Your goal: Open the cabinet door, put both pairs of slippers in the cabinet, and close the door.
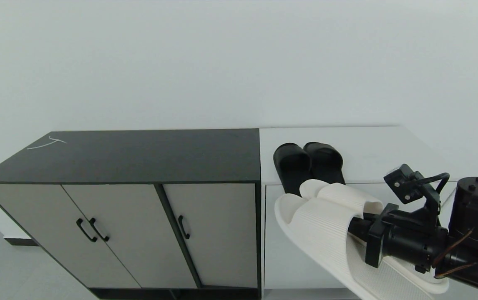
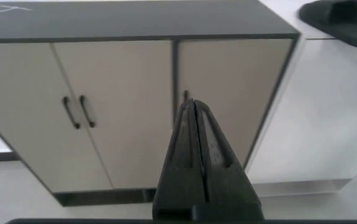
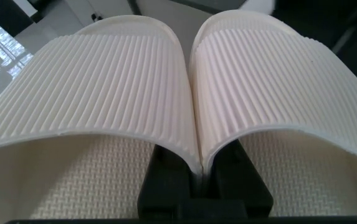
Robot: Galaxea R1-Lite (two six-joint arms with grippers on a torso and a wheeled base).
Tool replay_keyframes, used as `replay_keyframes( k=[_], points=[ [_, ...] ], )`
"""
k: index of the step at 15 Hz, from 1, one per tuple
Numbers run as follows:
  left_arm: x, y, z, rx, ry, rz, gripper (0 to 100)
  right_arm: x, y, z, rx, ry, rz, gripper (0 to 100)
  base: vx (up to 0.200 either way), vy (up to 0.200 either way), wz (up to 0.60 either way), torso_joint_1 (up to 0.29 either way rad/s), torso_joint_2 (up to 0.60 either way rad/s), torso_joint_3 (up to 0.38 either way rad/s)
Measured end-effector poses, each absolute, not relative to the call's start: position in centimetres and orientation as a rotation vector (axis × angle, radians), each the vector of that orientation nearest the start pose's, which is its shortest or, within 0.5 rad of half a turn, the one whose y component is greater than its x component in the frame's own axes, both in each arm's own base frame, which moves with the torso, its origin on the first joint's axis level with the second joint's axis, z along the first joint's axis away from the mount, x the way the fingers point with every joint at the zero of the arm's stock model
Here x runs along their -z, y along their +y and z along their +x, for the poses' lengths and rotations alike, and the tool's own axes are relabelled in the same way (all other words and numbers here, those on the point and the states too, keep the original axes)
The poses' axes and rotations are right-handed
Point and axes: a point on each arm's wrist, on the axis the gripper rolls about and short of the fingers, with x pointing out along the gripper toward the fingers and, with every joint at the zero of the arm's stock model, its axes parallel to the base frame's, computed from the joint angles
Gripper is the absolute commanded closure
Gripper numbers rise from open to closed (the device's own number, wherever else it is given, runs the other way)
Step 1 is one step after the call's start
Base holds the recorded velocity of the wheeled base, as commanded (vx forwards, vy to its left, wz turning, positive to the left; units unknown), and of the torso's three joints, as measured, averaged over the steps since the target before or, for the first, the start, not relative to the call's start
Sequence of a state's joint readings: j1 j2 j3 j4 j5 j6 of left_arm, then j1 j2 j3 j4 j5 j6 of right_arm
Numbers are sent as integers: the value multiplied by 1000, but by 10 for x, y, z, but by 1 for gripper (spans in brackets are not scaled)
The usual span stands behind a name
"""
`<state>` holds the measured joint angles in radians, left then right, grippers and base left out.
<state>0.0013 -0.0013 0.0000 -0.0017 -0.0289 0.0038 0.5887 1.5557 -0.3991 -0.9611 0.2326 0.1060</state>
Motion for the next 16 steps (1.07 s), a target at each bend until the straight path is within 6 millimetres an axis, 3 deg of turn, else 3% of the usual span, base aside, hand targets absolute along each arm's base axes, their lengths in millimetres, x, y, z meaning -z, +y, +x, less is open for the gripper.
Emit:
replay_keyframes(
  k=[16],
  points=[
    [-76, -1, -23, 26, -2, -4, 100, -150, 135, 188, -818, 209, 53, 100, 0, 200, 0, 2, 1, 4]
  ],
)
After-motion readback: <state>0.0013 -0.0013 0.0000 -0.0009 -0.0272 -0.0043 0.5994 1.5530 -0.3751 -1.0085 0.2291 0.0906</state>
